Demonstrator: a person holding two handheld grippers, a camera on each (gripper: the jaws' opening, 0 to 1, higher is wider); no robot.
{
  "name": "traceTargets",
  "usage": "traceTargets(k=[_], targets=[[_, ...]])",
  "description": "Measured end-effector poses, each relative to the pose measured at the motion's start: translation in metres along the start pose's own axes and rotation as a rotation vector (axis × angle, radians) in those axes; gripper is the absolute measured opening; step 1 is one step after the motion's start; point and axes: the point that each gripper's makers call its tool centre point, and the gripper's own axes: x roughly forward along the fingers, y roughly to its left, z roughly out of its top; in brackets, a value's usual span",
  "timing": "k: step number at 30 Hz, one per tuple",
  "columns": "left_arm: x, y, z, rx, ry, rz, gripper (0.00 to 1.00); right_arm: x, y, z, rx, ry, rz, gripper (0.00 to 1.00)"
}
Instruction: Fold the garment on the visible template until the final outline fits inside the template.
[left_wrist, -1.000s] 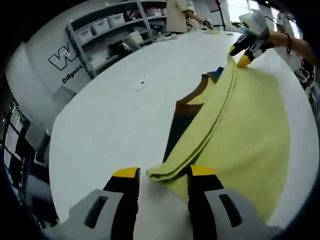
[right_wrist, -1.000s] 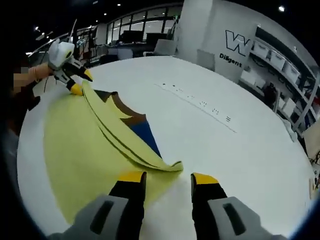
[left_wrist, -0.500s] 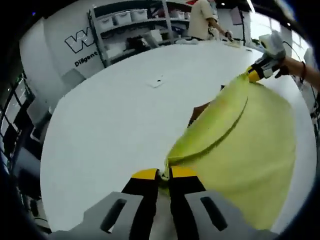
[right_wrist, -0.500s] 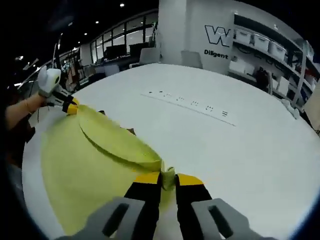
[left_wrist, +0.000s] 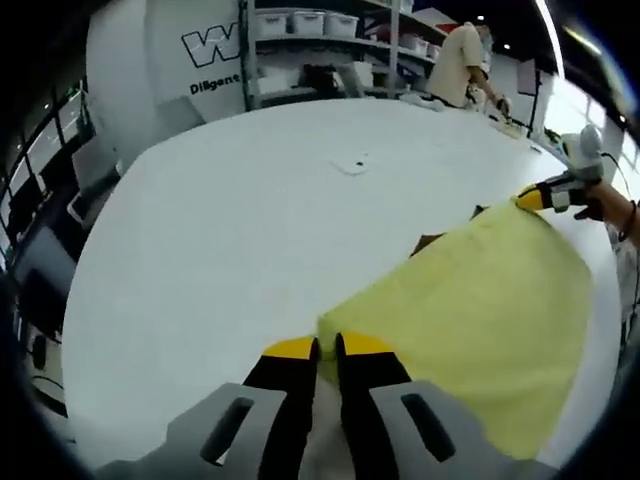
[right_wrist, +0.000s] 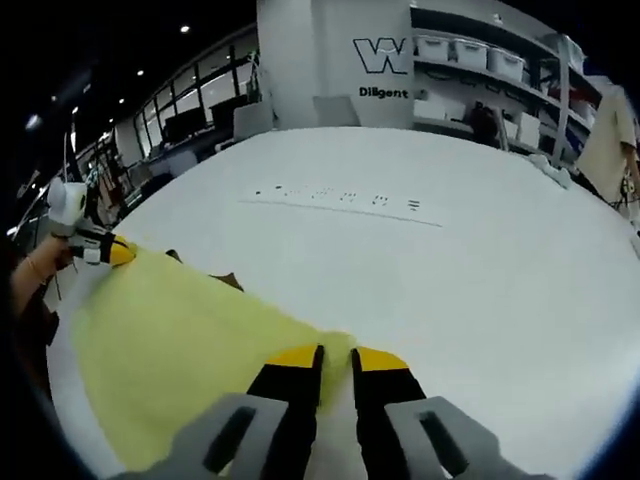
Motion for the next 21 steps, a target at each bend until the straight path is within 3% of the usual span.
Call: traceTargets(k=[3, 8, 16, 21], targets=[[-0.006, 0.000, 0.003, -0.016, -0.010, -0.005, 0.11, -0.005, 0.002, 0.004, 0.034, -0.023, 0.006, 0.13], [-0.013, -0.001, 0.008, -0.043, -0.024, -0.003, 0.26, -0.017, 0.015, 0.009, 0.147, -0.044, 0.054, 0.37], [-0.030, -0.015, 0.010, -0.112, -0.055, -0.058, 0.48, -0.033, 0.030, 0.002, 0.162, -0.054, 0.108, 0.67], [-0.042, -0.024, 0.007, -0.125, -0.066, -0.055, 0.58, -0.046, 0.042, -0.003, 0.155, -0.048, 0.135, 0.76]])
